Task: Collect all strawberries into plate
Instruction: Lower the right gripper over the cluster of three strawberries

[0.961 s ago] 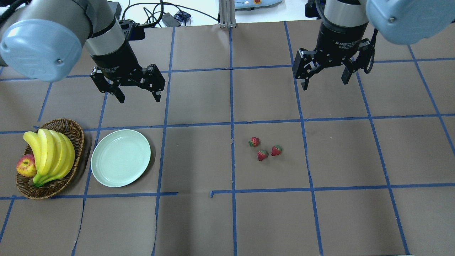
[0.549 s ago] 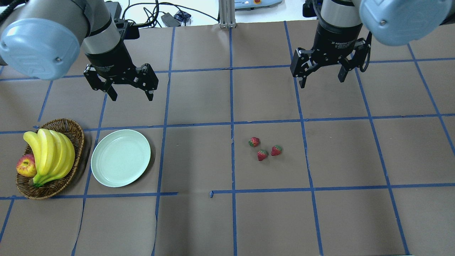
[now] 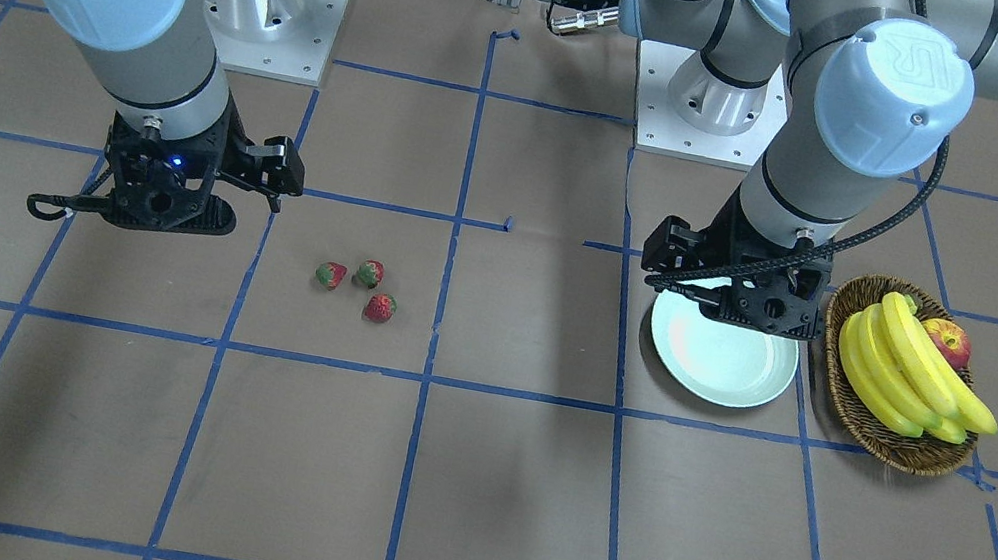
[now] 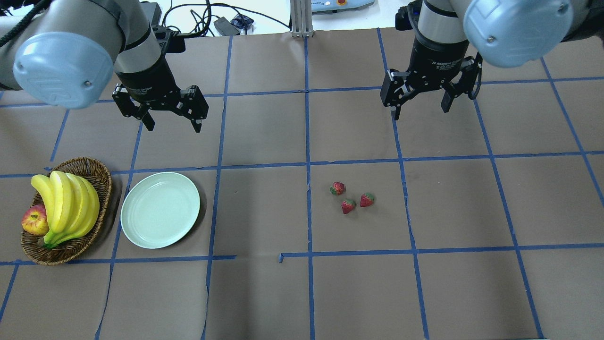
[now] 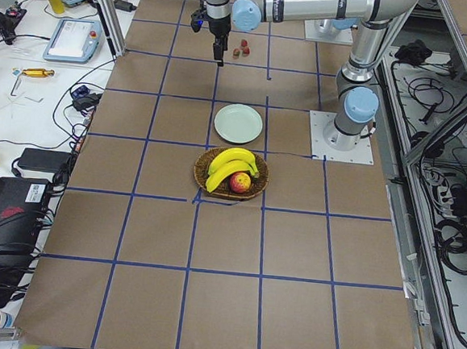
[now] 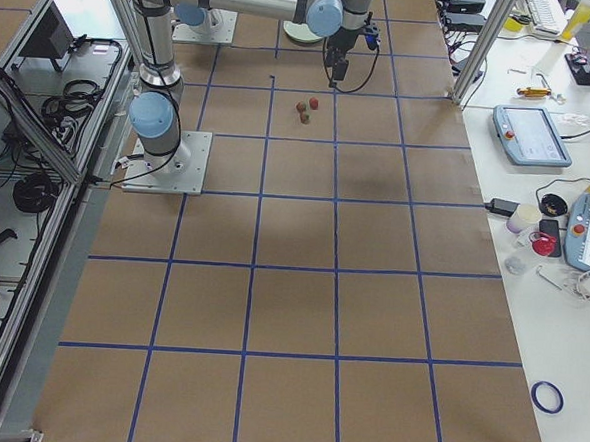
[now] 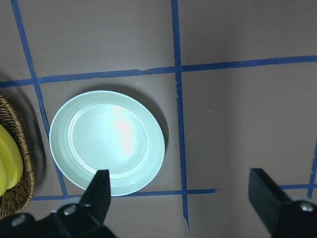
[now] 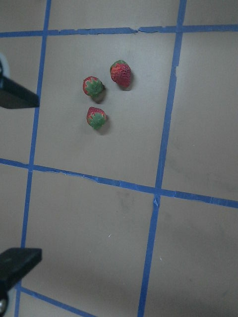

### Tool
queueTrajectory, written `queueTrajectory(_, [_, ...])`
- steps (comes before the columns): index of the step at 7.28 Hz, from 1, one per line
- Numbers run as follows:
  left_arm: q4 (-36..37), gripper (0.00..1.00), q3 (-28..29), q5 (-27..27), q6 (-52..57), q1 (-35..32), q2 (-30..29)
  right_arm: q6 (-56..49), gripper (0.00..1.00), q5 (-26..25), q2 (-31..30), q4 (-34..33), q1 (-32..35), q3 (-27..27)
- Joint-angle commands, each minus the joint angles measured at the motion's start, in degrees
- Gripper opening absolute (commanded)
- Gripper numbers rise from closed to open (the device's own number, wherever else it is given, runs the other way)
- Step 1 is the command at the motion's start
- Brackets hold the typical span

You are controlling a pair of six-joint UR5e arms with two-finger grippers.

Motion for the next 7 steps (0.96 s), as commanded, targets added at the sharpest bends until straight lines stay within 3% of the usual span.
queueTrajectory(1, [0.06, 1.0, -0.31, -0.01, -0.1, 0.01, -0.84, -0.24, 1.0, 0.98, 1.55, -8.96, 0.0, 7.65])
queueTrajectory(3, [0.14, 1.0, -0.66, -0.09, -0.45, 0.01, -1.02, 0.89, 1.0, 5.09, 2.25, -15.04, 1.14, 13.73])
queueTrajectory(4, [0.14, 1.0, -0.67, -0.1, -0.45, 0.01, -1.2, 6.47, 1.0, 4.33, 2.69, -16.63, 1.67, 15.67])
queueTrajectory(7, [0.14, 1.0, -0.67, -0.09, -0.36, 0.01, -1.55, 24.85, 1.0, 5.11, 3.84, -16.83, 1.67, 16.04])
